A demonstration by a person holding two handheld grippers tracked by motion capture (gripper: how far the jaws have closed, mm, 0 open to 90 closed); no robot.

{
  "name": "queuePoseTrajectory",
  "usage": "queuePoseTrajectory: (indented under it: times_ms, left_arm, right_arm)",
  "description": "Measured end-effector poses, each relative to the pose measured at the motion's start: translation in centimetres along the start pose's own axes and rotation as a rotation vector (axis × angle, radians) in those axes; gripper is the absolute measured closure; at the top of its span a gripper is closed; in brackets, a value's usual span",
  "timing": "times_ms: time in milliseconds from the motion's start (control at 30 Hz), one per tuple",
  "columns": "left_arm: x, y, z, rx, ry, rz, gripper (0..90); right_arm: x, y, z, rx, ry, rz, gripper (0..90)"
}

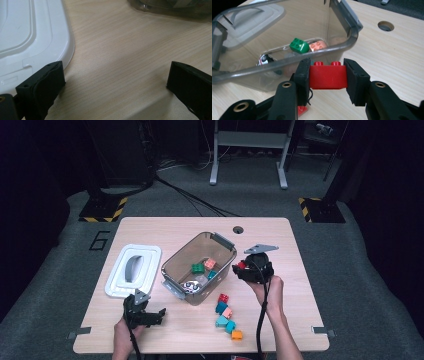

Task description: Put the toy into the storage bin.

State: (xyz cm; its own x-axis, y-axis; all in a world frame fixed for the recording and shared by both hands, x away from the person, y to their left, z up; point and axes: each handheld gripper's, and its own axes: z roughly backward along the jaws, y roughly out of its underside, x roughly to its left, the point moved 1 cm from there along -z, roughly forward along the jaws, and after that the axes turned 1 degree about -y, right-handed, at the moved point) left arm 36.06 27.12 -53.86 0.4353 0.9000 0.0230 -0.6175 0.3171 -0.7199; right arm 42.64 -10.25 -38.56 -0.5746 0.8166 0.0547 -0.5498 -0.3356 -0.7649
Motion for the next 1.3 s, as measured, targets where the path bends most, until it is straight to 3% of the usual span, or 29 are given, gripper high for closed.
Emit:
queuePoseTrajectory:
  times_ms: [233, 567, 1300]
  left_arm:
    - [0.0, 0.0, 0.0, 0.0, 0.0, 0.0, 1.3]
    - [0.0, 0.0, 0.0, 0.0, 0.0, 0.0, 1.3]
    - [0.0, 0.0, 0.0, 0.0, 0.001, 0.0, 1.3]
  right_arm:
    - [0.2, -1.5, -0.4, -0.008, 0.0, 0.012, 58.8]
    - [0.9, -3.6, -2.9, 0.029, -0.009, 0.012, 58.8]
    - [1.7, -4.6, -5.6, 0.097, -0.024, 0.053, 58.7]
